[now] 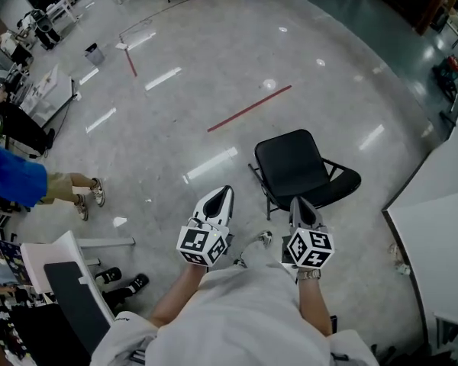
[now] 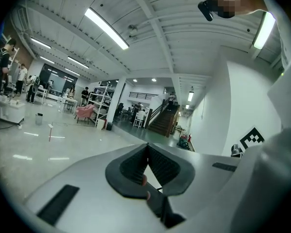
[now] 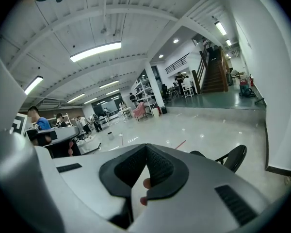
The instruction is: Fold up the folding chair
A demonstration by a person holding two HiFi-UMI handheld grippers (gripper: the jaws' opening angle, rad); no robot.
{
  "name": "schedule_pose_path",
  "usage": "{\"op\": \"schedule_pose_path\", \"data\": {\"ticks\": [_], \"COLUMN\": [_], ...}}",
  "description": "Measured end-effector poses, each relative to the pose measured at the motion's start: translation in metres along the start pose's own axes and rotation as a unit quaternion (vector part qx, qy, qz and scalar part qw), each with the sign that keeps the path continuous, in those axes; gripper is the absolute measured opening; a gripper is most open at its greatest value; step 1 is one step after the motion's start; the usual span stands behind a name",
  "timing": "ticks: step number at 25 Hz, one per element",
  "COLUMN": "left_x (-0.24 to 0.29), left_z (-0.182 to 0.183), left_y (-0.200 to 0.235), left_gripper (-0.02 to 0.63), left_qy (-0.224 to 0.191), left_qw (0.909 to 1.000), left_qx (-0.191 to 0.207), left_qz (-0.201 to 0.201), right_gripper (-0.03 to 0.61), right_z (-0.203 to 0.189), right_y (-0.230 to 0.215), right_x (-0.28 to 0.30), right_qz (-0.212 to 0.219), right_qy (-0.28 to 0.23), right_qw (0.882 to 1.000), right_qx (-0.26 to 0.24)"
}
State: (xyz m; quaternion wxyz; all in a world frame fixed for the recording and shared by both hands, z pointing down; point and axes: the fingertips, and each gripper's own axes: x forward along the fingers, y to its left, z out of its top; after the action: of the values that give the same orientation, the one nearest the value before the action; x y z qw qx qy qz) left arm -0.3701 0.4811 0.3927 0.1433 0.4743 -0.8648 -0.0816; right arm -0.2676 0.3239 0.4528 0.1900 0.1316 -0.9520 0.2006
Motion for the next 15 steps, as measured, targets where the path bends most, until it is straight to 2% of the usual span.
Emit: {"op": "schedule_pose_path", "data": {"ticks": [10, 15], "left_x": [0.079, 0.105], "left_z": [0.02, 0.018], "left_y": [-0.028, -0.048], "left_gripper": [0.012, 0.012], "left_qy": [0.0, 0.016], "left_qw": [0.9991, 0.9972], "left_qx": [0.028, 0.039], "left_qz": [-0.031, -0.063], "right_gripper": [0.005, 0.005], "right_z": [0.048, 0.052], "right_y": [-0.061, -0.084], "right_x": [0.025, 0.019], "right_qz": [-0.027, -0.047], "right_qy": [-0.024, -0.028], "right_qw": [0.999, 0.998], "right_qx": [0.011, 0.031]}}
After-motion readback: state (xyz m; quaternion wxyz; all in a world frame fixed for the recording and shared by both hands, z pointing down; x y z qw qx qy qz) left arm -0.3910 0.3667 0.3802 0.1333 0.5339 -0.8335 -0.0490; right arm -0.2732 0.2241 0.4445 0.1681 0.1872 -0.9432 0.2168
